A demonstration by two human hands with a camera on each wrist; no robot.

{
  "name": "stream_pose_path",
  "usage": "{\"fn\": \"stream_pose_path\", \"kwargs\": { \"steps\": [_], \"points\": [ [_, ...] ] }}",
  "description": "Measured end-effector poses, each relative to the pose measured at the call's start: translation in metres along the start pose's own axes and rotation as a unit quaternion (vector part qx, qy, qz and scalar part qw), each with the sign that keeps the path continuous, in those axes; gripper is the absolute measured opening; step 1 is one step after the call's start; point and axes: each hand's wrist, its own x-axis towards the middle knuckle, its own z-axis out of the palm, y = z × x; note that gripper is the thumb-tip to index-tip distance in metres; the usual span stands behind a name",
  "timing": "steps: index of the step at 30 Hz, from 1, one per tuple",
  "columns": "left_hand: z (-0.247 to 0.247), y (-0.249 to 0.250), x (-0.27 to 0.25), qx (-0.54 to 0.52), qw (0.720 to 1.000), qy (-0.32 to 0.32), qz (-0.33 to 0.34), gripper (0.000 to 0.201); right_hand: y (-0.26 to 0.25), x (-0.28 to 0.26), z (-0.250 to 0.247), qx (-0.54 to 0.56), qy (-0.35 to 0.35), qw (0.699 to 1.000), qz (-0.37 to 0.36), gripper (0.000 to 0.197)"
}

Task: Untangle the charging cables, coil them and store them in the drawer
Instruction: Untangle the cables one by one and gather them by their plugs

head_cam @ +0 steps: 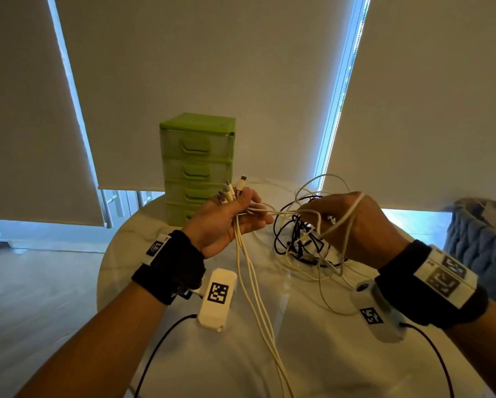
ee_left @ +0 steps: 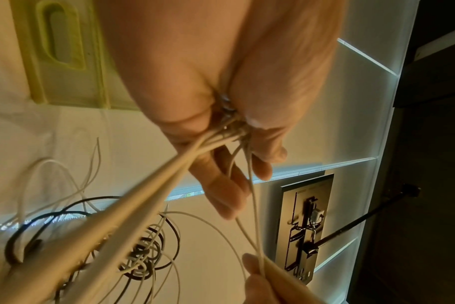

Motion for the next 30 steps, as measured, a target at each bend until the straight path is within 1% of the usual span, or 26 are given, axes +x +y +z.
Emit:
{"fn": "stream_pose_path", "kwargs": {
  "steps": [3, 4, 6, 11, 14, 16, 18, 20, 22, 25, 26, 28, 29, 30],
  "points": [
    [-0.003, -0.001, 0.002, 0.025, 1.000, 0.016, 0.011, 0.029, 0.004, -0.001, 0.001, 0.117, -0.011, 0.991, 0.067, 0.027],
    [-0.004, -0.002, 0.002, 0.033, 0.999, 0.020, 0.014, 0.030, 0.004, -0.001, 0.001, 0.123, -0.017, 0.990, 0.072, 0.024],
    [-0.006, -0.002, 0.003, 0.039, 0.998, 0.033, 0.019, 0.030, 0.006, -0.001, -0.001, 0.075, -0.023, 0.995, 0.060, 0.019],
    [-0.013, 0.003, 0.003, 0.029, 0.997, 0.059, 0.035, 0.030, 0.018, -0.001, -0.009, 0.062, -0.052, 0.992, 0.098, 0.023],
    [-0.017, 0.006, 0.003, 0.039, 0.995, 0.077, 0.044, 0.025, 0.028, -0.004, -0.008, 0.010, -0.089, 0.991, 0.104, 0.021],
    [-0.018, 0.006, 0.004, 0.056, 0.994, 0.084, 0.049, 0.026, 0.036, -0.004, -0.004, -0.052, -0.135, 0.985, 0.094, 0.022],
    [-0.017, 0.006, 0.004, 0.069, 0.992, 0.088, 0.054, 0.028, 0.043, -0.004, 0.003, -0.143, -0.181, 0.969, 0.092, 0.024],
    [-0.016, 0.006, 0.004, 0.080, 0.991, 0.088, 0.056, 0.029, 0.046, -0.003, 0.008, -0.215, -0.206, 0.951, 0.082, 0.028],
    [-0.016, 0.006, 0.005, 0.093, 0.991, 0.079, 0.056, 0.029, 0.046, -0.001, 0.011, -0.239, -0.227, 0.940, 0.083, 0.031],
    [-0.018, 0.007, 0.004, 0.116, 0.992, 0.039, 0.044, 0.029, 0.041, 0.003, 0.012, -0.262, -0.244, 0.930, 0.083, 0.030],
    [-0.019, 0.006, 0.003, 0.124, 0.991, 0.024, 0.041, 0.028, 0.041, 0.004, 0.012, -0.259, -0.249, 0.929, 0.085, 0.028],
    [-0.018, 0.006, 0.001, 0.142, 0.989, 0.001, 0.041, 0.026, 0.038, 0.008, 0.009, -0.194, -0.248, 0.942, 0.116, 0.026],
    [-0.018, 0.006, 0.001, 0.152, 0.988, -0.004, 0.041, 0.026, 0.036, 0.011, 0.004, -0.145, -0.232, 0.952, 0.140, 0.027],
    [-0.016, 0.006, 0.001, 0.162, 0.986, -0.007, 0.042, 0.025, 0.033, 0.016, -0.003, -0.104, -0.198, 0.961, 0.161, 0.029]
  ]
}}
